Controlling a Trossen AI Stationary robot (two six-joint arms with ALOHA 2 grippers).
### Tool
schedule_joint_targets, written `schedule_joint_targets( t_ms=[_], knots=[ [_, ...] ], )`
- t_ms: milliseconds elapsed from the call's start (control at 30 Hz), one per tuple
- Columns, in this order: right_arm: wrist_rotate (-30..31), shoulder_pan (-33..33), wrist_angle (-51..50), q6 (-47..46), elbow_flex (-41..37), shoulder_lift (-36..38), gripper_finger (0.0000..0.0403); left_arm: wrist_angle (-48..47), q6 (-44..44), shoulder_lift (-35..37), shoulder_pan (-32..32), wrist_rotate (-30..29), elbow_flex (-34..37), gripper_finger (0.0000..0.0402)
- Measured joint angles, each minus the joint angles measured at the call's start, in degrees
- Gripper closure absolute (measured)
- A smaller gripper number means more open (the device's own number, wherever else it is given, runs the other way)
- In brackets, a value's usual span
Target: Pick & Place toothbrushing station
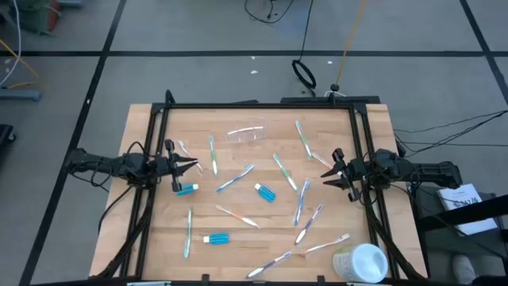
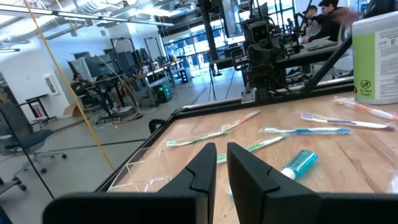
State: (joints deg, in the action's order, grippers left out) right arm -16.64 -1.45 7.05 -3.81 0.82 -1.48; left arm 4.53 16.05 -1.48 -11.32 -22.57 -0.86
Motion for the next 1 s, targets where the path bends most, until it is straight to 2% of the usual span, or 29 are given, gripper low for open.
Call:
schedule_joint_targets(
  t_ms=[367,1000],
  knots=[
    [0.0,0.0,0.0,0.0,0.0,0.0,0.0312,0.0,-3.1,0.0,0.0,0.0,0.0,0.0357],
    [0.0,0.0,0.0,0.0,0.0,0.0,0.0312,0.0,-2.9,0.0,0.0,0.0,0.0,0.0357]
  ],
)
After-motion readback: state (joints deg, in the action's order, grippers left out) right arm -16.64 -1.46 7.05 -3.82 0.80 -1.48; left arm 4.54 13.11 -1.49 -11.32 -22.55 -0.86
